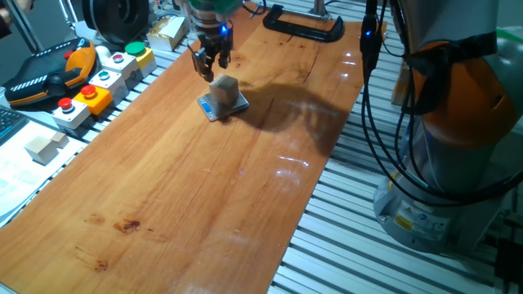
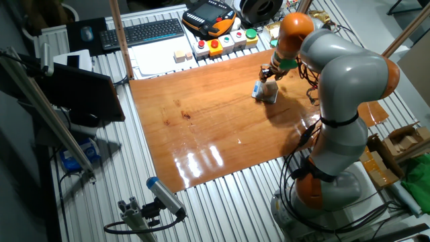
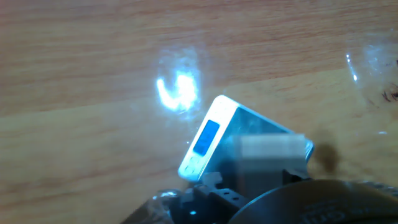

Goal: Place the block on the scale

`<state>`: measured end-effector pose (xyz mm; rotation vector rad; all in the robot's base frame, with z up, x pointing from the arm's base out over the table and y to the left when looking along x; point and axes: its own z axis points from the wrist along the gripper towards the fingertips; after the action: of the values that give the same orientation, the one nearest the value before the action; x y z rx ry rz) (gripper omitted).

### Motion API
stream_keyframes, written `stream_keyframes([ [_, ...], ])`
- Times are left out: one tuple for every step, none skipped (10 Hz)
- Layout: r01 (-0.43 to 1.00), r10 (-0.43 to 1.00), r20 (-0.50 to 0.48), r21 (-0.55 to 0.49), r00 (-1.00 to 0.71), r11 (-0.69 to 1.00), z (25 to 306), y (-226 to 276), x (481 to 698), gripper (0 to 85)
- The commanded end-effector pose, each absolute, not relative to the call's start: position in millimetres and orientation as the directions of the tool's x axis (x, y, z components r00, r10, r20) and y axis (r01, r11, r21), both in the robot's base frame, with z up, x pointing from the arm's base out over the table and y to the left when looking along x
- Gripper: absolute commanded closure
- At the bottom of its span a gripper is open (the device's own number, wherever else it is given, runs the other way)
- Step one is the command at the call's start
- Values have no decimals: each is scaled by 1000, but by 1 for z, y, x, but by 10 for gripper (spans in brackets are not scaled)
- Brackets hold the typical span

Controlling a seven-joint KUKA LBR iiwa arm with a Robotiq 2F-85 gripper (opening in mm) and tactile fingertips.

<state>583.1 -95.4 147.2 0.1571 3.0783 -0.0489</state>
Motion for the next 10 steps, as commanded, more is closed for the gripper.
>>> stream_keyframes([
  [107, 105, -50, -28, -993, 994, 155, -88, 580, 620],
  [110, 109, -35, -22, -993, 994, 163, -80, 577, 740],
  [105, 104, -26, -23, -994, 994, 169, -74, 572, 843],
  [96, 96, -16, -17, -995, 995, 173, -70, 568, 843],
  [82, 82, -8, -15, -997, 997, 176, -65, 564, 843],
  [62, 62, 2, -14, -998, 998, 180, -62, 558, 843],
  [42, 42, 5, -8, -999, 999, 182, -62, 554, 843],
  [22, 23, 13, -6, -1000, 1000, 184, -62, 551, 843],
  [12, 12, 21, -5, -1000, 1000, 186, -59, 547, 843],
  [-2, -2, 27, -11, -1000, 1000, 187, -56, 544, 843],
])
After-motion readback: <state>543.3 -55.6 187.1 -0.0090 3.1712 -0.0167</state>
